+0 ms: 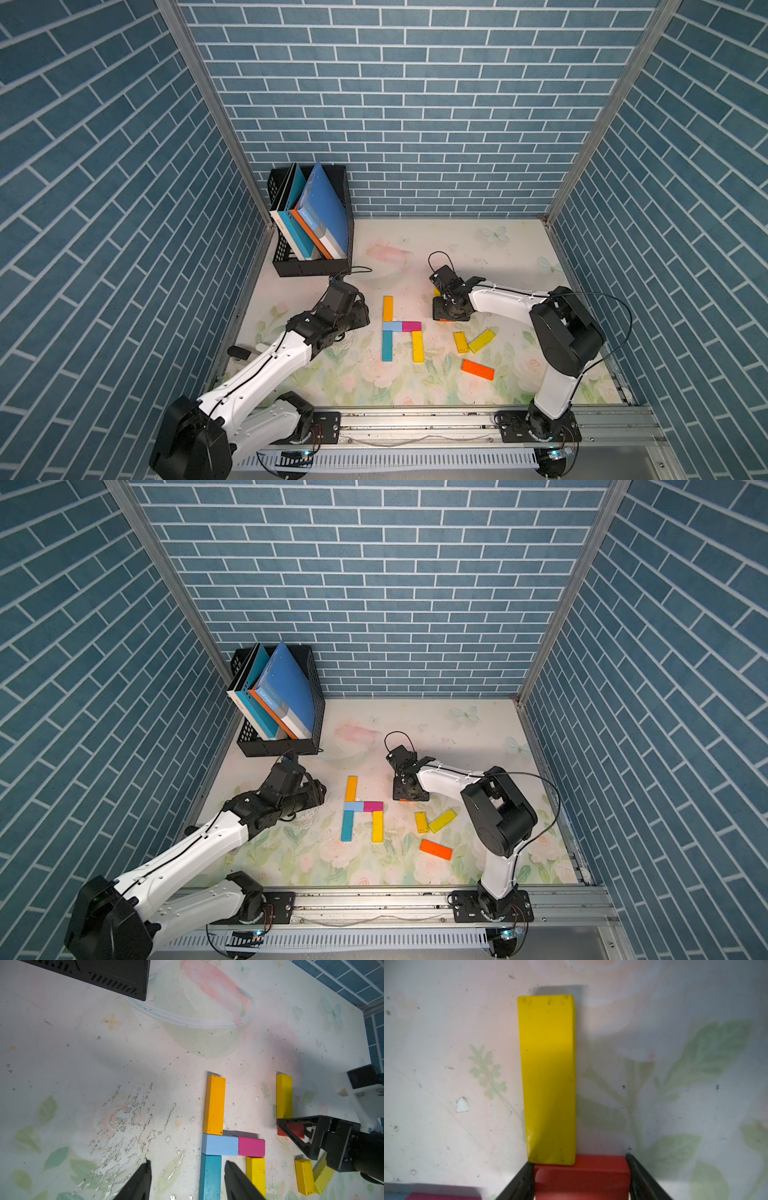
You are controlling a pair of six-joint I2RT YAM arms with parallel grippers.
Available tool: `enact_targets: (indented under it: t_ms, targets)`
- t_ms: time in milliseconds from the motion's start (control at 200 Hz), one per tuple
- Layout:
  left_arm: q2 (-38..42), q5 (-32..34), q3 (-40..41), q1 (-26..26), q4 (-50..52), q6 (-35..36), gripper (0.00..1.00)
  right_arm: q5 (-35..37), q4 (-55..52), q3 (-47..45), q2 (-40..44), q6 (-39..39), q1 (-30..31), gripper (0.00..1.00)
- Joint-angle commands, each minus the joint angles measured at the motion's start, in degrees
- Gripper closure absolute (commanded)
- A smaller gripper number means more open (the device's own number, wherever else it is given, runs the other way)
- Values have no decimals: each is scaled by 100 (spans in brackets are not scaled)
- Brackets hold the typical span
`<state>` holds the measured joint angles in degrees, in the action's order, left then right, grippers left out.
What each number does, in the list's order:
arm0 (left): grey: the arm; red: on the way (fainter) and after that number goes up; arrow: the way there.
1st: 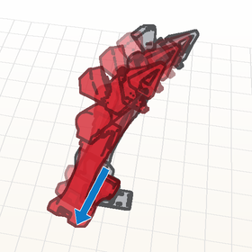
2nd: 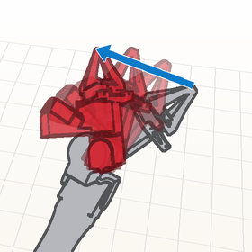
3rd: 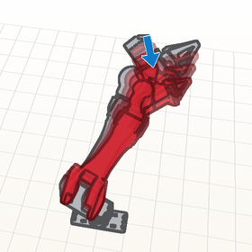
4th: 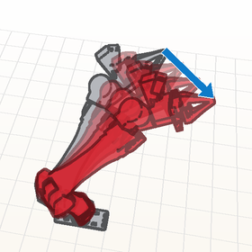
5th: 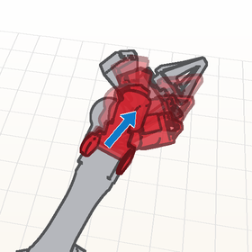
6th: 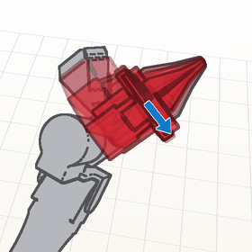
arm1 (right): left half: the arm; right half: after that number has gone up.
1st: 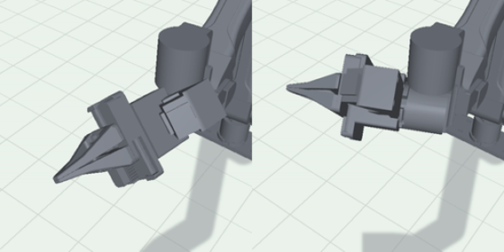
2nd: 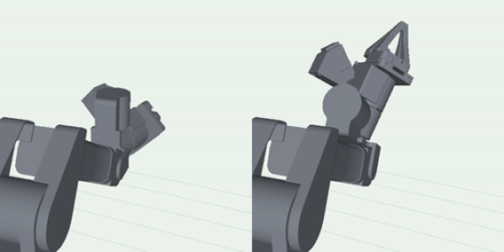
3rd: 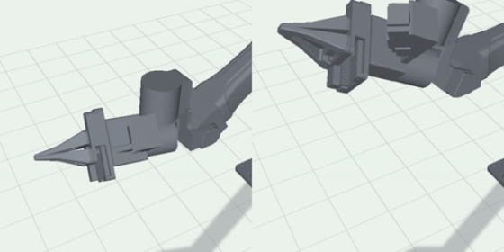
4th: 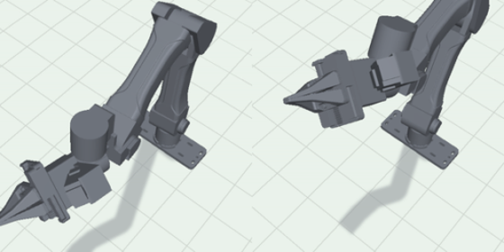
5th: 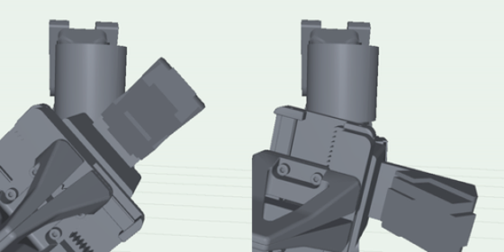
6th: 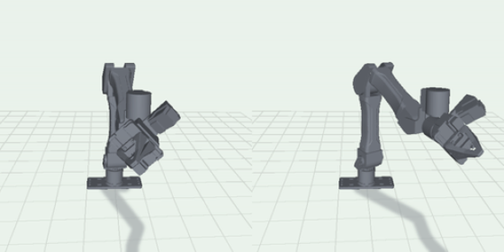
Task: Assemble the letter h with building blocks
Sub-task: Assemble the building block at the center of the board.
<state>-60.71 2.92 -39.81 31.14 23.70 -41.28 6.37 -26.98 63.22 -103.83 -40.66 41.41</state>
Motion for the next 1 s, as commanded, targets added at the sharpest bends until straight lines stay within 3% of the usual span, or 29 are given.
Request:
enact_targets:
  t_ms: [0, 230, 625, 995]
  targets:
    - [16, 35, -23, -44, 82, 85, 39, -85, -111, 98, -204, -108, 26, 30]
    - [24, 33, -18, -46, 91, 85, 39, 4, -155, 105, -217, -132, 26, 28]
    - [55, 36, 13, -51, 90, 99, 38, -66, -70, 84, -327, -123, 25, 34]
    - [90, 33, -17, -54, 138, 94, 38, 297, -361, 230, 30, -100, 66, 14]
